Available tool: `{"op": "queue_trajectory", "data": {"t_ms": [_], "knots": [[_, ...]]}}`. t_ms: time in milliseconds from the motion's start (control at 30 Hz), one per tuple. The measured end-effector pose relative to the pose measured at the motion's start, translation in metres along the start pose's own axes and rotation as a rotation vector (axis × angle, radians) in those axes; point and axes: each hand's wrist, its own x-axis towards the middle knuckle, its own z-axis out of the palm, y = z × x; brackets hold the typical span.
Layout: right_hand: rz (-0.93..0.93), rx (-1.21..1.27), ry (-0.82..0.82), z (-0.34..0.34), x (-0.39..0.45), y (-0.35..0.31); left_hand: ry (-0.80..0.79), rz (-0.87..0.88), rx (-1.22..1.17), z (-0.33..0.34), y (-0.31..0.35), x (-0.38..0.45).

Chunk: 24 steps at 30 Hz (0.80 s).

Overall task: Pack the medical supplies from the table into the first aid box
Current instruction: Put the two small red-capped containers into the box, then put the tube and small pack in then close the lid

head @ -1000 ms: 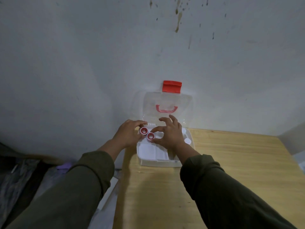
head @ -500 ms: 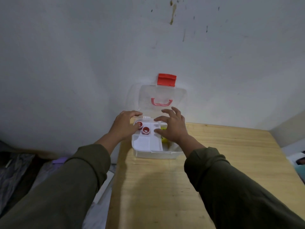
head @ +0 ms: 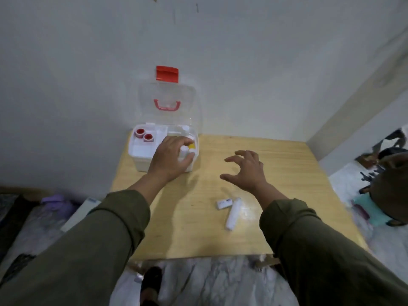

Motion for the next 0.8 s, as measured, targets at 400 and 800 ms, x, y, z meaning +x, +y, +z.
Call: {"op": "queue_trajectory", "data": {"t_ms": [400,800], "knots": [[0.343,0.022,-0.142,0.054,-0.075,0.059,-0.46,-0.336,0.064,0.112,0.035,-0.076],[0.465,0.146,-0.191,0.078,-0.059,0.061,-0.44,-0.377,0.003,0.138,0.02,-0.082]]}}
